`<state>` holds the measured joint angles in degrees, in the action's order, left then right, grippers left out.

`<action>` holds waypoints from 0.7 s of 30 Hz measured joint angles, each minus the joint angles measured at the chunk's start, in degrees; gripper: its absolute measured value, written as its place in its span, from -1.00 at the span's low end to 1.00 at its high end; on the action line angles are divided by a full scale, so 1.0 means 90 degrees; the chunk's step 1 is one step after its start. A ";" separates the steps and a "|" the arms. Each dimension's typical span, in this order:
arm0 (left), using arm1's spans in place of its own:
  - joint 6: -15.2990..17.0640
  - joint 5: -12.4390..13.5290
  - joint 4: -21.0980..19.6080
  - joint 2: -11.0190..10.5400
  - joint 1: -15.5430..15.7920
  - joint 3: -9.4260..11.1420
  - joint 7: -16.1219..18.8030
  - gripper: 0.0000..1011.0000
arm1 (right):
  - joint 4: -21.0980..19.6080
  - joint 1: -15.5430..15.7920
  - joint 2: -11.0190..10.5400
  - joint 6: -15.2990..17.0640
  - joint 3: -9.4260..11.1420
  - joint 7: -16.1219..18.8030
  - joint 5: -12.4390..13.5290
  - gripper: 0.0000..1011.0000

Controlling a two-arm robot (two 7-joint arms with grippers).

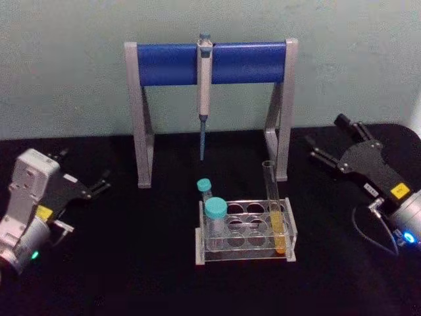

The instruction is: Pick up the test tube from the test tube rack, shake it, then place it back into the test tube rack.

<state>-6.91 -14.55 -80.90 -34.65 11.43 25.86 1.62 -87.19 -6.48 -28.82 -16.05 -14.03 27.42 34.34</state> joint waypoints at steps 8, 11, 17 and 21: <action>0.0000 -0.0001 0.0000 0.0000 0.0000 0.0000 0.0000 0.98 | 0.0066 0.0005 0.0231 0.0454 0.0107 -0.0675 -0.0349 0.98; 0.0000 0.0000 0.0000 0.0000 0.0000 0.0000 0.0000 0.98 | 0.0133 -0.0036 0.0324 0.0767 0.0116 -0.0897 -0.0481 0.98; 0.0000 -0.0001 0.0000 0.0000 0.0000 0.0000 0.0000 0.98 | 0.0269 -0.0143 0.0419 0.1280 0.0101 -0.1124 -0.0684 0.98; 0.0000 0.0000 0.0000 0.0000 0.0000 0.0000 0.0000 0.98 | 0.0308 -0.0185 0.0448 0.1510 0.0090 -0.1188 -0.0772 0.98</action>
<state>-6.91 -14.55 -80.90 -34.65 11.43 25.86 1.62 -84.41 -8.15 -24.79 -2.46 -13.22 16.73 27.39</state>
